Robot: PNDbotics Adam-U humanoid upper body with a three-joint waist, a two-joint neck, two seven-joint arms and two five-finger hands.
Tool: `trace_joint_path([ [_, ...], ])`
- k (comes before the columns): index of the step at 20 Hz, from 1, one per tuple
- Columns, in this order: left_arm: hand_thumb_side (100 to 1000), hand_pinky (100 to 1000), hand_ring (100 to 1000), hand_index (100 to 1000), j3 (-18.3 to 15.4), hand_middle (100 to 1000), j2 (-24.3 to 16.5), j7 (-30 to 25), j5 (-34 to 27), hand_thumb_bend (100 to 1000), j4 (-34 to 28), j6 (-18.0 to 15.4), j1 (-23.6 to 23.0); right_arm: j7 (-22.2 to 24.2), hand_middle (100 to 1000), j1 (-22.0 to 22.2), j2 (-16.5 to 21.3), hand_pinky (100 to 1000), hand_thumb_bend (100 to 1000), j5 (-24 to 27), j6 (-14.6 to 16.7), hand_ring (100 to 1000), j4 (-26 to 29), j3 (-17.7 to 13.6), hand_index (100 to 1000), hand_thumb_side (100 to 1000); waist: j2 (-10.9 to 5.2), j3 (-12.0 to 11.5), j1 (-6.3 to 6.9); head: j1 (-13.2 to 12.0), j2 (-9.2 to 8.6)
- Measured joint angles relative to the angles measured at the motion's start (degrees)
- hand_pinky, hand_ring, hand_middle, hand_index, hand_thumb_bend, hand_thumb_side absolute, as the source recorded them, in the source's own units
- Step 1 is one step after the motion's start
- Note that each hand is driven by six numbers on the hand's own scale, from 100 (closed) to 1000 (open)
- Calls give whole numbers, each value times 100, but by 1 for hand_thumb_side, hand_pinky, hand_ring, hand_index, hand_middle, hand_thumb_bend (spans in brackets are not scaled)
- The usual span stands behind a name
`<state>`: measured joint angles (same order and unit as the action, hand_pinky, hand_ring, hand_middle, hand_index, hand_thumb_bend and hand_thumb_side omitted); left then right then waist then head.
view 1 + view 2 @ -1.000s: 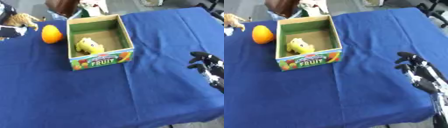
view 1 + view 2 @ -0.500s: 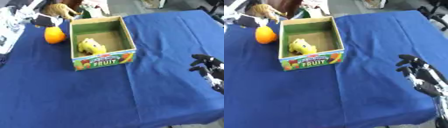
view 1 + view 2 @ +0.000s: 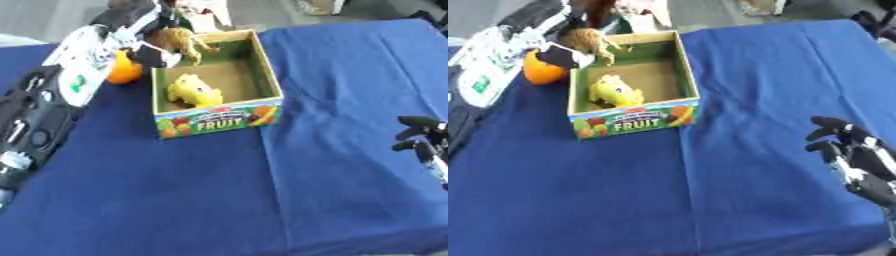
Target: Pick up objects on the table and place them in the box.
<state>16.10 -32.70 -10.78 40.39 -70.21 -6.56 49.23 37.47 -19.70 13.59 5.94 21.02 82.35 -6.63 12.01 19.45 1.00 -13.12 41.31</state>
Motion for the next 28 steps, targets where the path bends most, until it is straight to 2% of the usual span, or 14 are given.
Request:
trace_joint_path([
  [2, 224, 495, 270, 427, 33, 215, 81, -17, 29, 276, 92, -38, 0, 22, 642, -5, -27, 702, 100, 3, -7, 1000, 0, 18, 890, 416, 3, 18, -1, -82, 0],
  [6, 246, 523, 338, 483, 120, 287, 202, -123, 65, 363, 233, -172, -35, 60, 642, -43, -34, 702, 100, 6, -14, 1000, 0, 33, 891, 420, 12, 32, 8, -142, 0],
  [7, 261, 549, 391, 532, 147, 345, 220, -176, 66, 423, 264, -224, -53, 62, 641, -46, -35, 702, 100, 6, -15, 1000, 1, 33, 891, 421, 19, 35, 13, -142, 0],
  [8, 266, 559, 413, 551, 177, 369, 236, -255, 69, 446, 296, -278, -76, 64, 641, -46, -37, 702, 100, 6, -17, 1000, 1, 33, 891, 422, 26, 38, 14, -142, 1],
  [9, 278, 581, 461, 598, 208, 424, 253, -352, 70, 520, 327, -332, -97, 66, 642, -46, -41, 702, 100, 6, -19, 1000, 1, 34, 891, 422, 32, 42, 14, -141, 2],
  [11, 285, 598, 507, 651, 248, 481, 256, -590, 77, 613, 364, -435, -137, 72, 641, -46, -44, 702, 100, 6, -24, 1000, 1, 34, 891, 423, 35, 48, 14, -140, 2],
  [12, 291, 607, 526, 672, 248, 503, 257, -702, 77, 628, 371, -474, -146, 73, 641, -46, -46, 702, 100, 6, -25, 1000, 1, 34, 891, 423, 35, 48, 14, -138, 2],
  [14, 284, 656, 597, 738, 241, 591, 257, -852, 76, 823, 371, -511, -172, 73, 642, -46, -53, 702, 100, 6, -25, 1000, 1, 33, 891, 424, 35, 40, 14, -130, 2],
  [15, 272, 667, 609, 750, 232, 605, 257, -893, 70, 845, 362, -514, -182, 73, 642, -46, -58, 702, 100, 6, -25, 1000, 1, 33, 891, 425, 36, 27, 14, -123, 2],
  [18, 207, 716, 665, 782, 147, 670, 247, -887, 8, 824, 218, -475, -184, 73, 642, -44, -71, 702, 100, 6, -25, 1000, 1, 32, 892, 425, 36, -3, 10, -101, 2],
  [19, 243, 717, 664, 782, 106, 671, 234, -837, -40, 760, 110, -439, -184, 72, 642, -43, -72, 702, 100, 6, -25, 1000, 1, 32, 892, 425, 36, -18, 9, -92, 2],
  [20, 174, 717, 662, 782, 59, 670, 199, -753, -113, 818, -31, -389, -187, 71, 642, -43, -72, 702, 100, 5, -24, 1000, 1, 32, 892, 425, 37, -30, 9, -87, 2],
  [24, 145, 700, 628, 770, -129, 635, -169, -362, -581, 817, -835, -96, -348, 60, 642, -36, -72, 702, 100, -2, -20, 1000, 1, 27, 892, 424, 39, -78, 27, -53, 1],
  [28, 138, 677, 601, 754, -520, 605, -688, 40, -1150, 819, -1598, 406, -668, 43, 642, 2, -70, 702, 100, -21, -19, 1000, 0, 3, 892, 420, 39, -132, 51, 17, 1],
])
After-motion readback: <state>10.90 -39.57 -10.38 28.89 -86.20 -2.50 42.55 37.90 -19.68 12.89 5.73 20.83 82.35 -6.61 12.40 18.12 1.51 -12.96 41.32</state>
